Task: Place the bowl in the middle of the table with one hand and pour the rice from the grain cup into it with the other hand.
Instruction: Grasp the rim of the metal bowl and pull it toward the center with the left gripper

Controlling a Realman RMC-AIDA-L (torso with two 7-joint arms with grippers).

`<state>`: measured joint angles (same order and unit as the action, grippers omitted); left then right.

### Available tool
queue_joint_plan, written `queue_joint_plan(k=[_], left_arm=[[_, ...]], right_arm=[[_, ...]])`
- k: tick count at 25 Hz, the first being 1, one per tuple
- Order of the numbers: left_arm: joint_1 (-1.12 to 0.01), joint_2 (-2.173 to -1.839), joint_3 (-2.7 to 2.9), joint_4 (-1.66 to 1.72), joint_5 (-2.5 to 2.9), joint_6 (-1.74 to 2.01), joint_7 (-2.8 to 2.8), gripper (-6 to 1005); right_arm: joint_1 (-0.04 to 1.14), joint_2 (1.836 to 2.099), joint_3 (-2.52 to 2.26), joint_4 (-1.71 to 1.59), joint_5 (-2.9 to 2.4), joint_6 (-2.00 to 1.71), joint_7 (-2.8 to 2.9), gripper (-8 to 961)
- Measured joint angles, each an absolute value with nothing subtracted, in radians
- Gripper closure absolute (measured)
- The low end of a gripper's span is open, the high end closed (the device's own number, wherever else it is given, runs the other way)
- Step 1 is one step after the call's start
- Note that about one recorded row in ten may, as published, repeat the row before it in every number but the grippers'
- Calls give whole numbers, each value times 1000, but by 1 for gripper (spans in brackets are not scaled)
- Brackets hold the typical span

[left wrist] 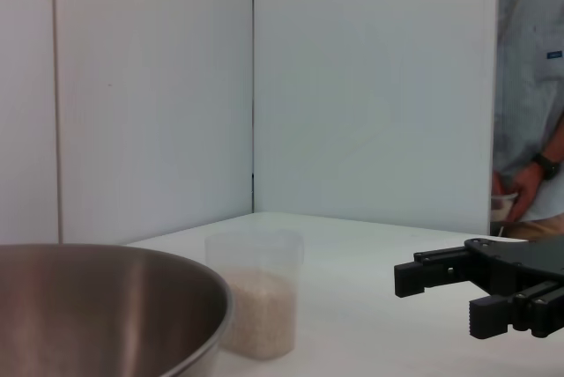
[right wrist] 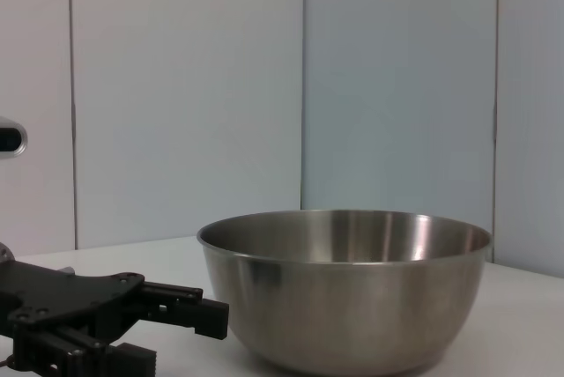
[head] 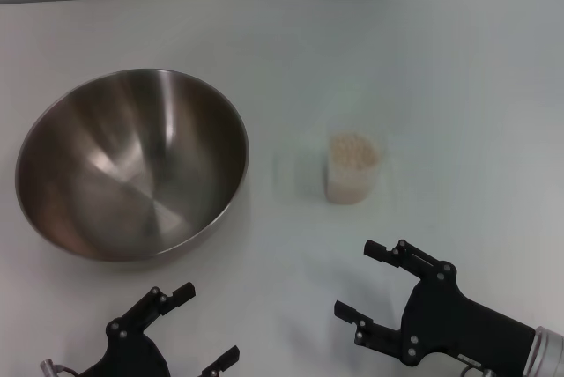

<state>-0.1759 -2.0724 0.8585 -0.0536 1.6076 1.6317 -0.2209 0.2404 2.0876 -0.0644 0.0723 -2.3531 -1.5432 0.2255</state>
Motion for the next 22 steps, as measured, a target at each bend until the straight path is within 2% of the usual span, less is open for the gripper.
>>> queue_joint_plan(k=[10,16,22], left_arm=[[-170,-2071,861,-52,1608,1676,-217,136],[-147,-2066,827,-6,1601,1965,-165,135],[-240,-2064,620,121,1599,1953,-452,139]], right_arm=[[244,2088,-64,76,-2353,-1543,225,168],[246,2088,-64,77,-2353,-1543,225,168],[246,2085,-64,81,-2353,-1538,224,169]])
